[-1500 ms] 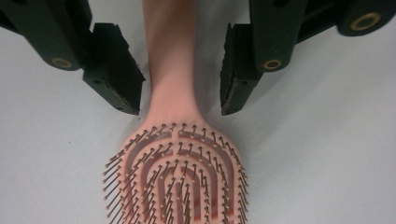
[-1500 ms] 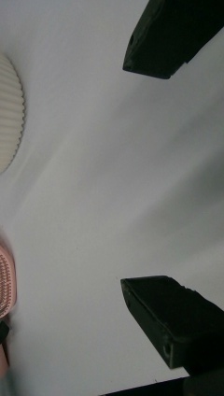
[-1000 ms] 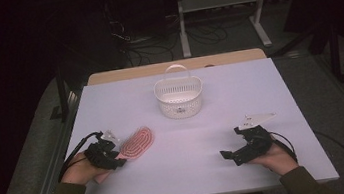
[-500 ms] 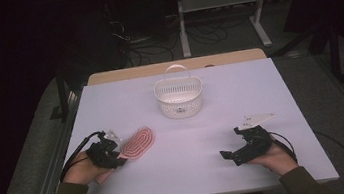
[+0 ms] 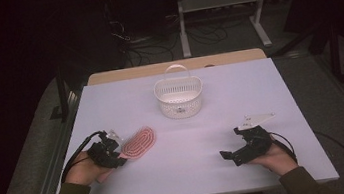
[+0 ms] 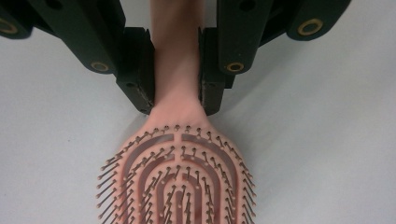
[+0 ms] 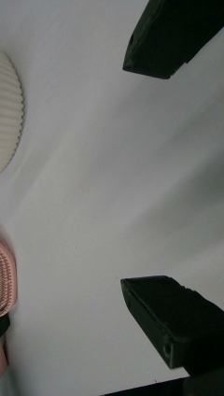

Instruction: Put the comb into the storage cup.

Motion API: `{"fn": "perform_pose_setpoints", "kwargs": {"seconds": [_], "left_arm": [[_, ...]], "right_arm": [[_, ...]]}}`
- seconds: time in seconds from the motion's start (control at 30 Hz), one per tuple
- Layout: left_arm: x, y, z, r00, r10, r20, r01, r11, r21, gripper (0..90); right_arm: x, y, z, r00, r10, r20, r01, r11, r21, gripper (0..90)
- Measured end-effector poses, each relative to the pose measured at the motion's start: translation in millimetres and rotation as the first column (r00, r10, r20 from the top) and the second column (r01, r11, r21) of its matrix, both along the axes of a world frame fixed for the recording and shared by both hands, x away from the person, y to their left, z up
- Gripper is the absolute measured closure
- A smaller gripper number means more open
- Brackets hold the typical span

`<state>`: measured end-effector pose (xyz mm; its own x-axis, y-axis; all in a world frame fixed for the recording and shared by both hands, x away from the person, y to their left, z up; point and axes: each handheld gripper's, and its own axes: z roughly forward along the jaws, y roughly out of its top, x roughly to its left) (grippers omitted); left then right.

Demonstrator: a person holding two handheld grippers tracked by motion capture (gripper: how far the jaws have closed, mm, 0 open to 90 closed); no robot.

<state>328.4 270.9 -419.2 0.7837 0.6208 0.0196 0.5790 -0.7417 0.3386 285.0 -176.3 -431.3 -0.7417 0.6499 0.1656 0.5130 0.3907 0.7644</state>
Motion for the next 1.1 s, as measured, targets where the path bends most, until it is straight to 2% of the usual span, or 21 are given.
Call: {"fn": "perform_pose_setpoints", "kwargs": {"seconds": [0.43,0.63,0.9,0.97,1.1], "left_arm": [[1.1,3.1,0.0,1.0,0.001,-0.005,-0.001,0.9996,-0.027,70.4],[1.0,3.2,1.5,1.0,-0.005,0.006,0.005,0.999,-0.044,70.4],[-0.7,3.6,9.6,0.9995,0.004,0.032,0.0,0.9925,-0.122,70.3],[-0.8,3.8,11.4,0.9995,0.009,0.032,-0.003,0.9872,-0.159,70.3],[-2.3,1.8,16.0,0.9989,0.015,0.044,-0.005,0.9782,-0.208,70.3]], "right_arm": [[0.1,-1.2,0.5,1.0,-0.003,0.001,0.003,1.0,0.005,0.0],[0.1,-1.4,0.6,1.0,-0.004,0.001,0.004,1.0,0.005,0.0],[0.1,-1.5,0.6,1.0,-0.004,0.002,0.004,1.0,0.004,0.0],[0.0,-1.4,0.6,1.0,-0.003,0.001,0.003,1.0,0.004,0.0],[0.0,-1.5,0.6,1.0,-0.004,0.002,0.004,1.0,0.004,0.0]]}}
